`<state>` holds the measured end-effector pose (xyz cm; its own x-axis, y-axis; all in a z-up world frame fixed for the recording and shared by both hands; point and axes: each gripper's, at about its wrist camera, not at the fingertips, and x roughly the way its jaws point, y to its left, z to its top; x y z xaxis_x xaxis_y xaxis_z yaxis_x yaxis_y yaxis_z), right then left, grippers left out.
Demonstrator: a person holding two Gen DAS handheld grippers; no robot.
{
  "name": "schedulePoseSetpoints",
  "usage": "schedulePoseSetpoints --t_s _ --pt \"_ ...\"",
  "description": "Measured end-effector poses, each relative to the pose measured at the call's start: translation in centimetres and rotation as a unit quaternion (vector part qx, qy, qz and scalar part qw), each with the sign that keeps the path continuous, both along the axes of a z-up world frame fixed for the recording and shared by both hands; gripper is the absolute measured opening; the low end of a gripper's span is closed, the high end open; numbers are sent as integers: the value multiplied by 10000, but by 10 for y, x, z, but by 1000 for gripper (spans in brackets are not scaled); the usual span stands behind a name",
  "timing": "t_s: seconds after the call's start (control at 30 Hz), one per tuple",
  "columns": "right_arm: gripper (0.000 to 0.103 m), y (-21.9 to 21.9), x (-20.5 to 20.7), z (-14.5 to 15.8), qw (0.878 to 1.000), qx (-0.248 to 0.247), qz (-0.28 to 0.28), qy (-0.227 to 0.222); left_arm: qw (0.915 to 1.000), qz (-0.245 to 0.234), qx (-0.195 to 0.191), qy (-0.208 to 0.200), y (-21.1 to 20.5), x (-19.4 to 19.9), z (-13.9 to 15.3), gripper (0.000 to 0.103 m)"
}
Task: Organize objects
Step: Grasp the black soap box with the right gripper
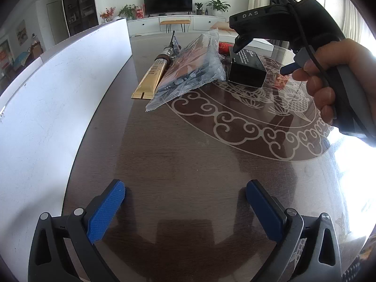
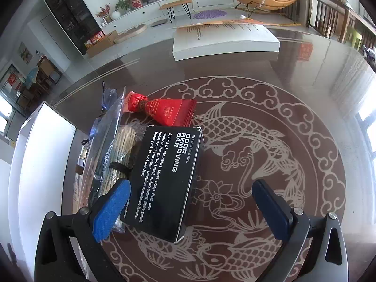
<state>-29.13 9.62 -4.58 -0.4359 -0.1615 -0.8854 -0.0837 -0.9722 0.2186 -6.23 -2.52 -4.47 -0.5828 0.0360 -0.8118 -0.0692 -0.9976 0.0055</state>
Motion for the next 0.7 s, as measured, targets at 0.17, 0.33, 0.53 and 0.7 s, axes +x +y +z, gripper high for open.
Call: schedulePoseSetpoints --t_s 0.17,0.33,0.53,0.7 --pt "103 -20 -13 -10 9987 256 428 -116 10000 2 2 -1 1 -1 0 103" --pt "84 -36 -8 -18 9938 692 862 -84 10000 0 1 -2 1 -2 0 103" --pt "59 -27 24 -16 9900 1026 946 211 10000 0 4 -1 2 -3 1 103" --pt "59 5 79 -16 9858 1123 1101 588 10000 0 5 -1 2 -3 0 103"
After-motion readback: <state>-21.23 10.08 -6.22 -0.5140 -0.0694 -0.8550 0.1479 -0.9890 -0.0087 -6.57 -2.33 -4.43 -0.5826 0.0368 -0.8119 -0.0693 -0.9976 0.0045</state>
